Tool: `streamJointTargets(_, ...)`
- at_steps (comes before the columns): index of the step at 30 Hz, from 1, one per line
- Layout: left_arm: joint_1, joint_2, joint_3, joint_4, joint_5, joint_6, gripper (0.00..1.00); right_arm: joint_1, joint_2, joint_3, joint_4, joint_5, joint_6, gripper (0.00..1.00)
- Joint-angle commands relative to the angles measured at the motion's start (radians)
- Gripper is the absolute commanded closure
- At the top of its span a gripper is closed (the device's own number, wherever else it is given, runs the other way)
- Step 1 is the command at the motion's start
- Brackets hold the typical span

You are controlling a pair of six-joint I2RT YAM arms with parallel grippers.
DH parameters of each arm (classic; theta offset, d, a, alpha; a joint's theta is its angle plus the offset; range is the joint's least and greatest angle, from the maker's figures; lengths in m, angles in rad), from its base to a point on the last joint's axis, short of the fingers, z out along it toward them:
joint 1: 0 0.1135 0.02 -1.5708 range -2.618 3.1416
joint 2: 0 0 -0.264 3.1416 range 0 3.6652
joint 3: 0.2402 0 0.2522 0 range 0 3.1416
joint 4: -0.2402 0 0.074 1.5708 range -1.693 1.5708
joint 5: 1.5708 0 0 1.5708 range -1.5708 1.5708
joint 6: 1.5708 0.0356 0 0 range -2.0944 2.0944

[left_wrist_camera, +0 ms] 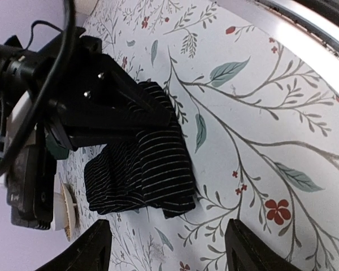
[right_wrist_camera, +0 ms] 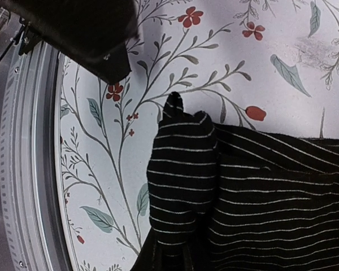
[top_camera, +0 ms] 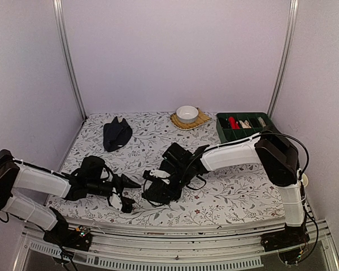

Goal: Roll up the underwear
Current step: Roll the underwear at the center of the board.

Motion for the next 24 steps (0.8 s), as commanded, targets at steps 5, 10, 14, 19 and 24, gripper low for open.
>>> streamJointTargets(5,-0.121,0.115,-0.040,0.236,-0.138,0.046,0.31,-0.059,0.070,-0.002,-0.028,-0.125,0.080,0.92)
streamJointTargets(10,-0.163,0.206,-0.029,0.340,-0.223,0.037,0.32,-0.065,0.080,0.000,-0.032,-0.131,0.081,0.91)
streamJointTargets(14,-0.191,0.283,-0.023,0.418,-0.287,0.046,0.34,-0.065,0.083,0.000,-0.034,-0.128,0.078,0.91)
streamJointTargets(19,-0.215,0.342,-0.023,0.459,-0.330,0.076,0.38,-0.067,0.080,0.001,-0.037,-0.123,0.073,0.91)
streamJointTargets(24,-0.226,0.363,-0.036,0.480,-0.336,0.100,0.53,-0.070,0.080,0.005,-0.041,-0.122,0.067,0.90)
